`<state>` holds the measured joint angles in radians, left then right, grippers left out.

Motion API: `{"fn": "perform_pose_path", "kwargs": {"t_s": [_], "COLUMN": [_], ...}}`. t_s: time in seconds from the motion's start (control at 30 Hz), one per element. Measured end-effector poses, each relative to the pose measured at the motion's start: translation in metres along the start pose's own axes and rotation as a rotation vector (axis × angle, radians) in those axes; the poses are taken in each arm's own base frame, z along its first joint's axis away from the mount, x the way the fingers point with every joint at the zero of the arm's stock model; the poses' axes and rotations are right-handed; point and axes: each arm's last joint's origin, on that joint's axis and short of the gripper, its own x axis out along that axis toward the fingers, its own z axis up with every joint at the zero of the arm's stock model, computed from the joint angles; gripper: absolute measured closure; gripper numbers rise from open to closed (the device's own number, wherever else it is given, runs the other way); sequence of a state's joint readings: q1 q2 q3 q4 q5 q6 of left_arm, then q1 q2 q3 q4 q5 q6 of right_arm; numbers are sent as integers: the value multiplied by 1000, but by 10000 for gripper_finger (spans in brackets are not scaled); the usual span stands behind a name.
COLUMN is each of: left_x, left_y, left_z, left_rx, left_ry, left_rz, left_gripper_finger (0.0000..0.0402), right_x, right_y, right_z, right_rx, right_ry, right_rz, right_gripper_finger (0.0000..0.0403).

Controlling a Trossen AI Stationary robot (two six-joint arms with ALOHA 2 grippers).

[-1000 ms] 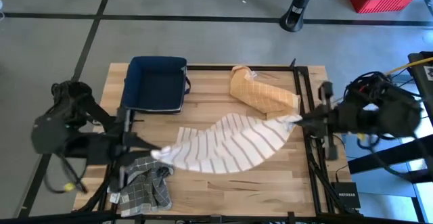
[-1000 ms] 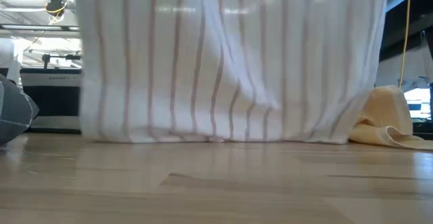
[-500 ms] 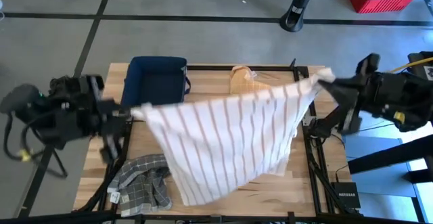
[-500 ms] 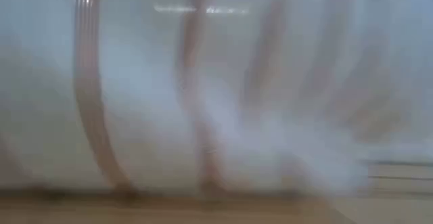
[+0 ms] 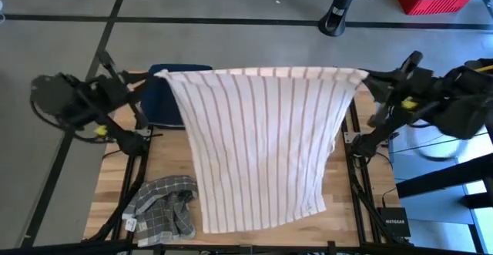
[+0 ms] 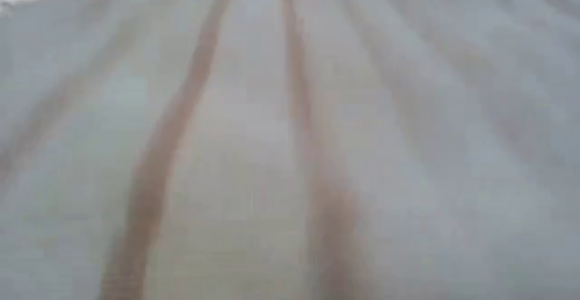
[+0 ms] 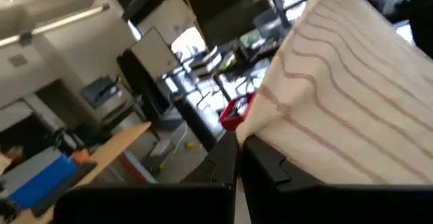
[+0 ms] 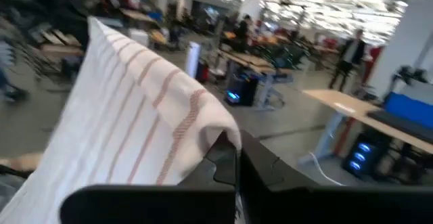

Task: Fold towel
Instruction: Fold the white towel

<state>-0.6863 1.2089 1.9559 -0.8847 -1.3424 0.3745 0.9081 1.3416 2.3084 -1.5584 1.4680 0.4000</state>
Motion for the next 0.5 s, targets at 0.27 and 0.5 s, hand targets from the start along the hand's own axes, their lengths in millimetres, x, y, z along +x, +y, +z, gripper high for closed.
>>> {"fn": "perform_pose_path", "kwargs": {"t_s": [0.27, 0.5], "left_x": [8, 11], "left_y": [-16, -29], "left_z": [-29, -36], "left_rx": [41, 72], "left_ry": [101, 124], "left_rz": [-32, -32], "left_gripper_finger": [396, 396], "right_x": [29, 57], "right_y": [19, 39], "right_z": [-19, -47], "right_rx": [-152, -284], "right_ry": [133, 254], "right_rz": [-68, -142], "right_gripper_finger": [400, 400]}}
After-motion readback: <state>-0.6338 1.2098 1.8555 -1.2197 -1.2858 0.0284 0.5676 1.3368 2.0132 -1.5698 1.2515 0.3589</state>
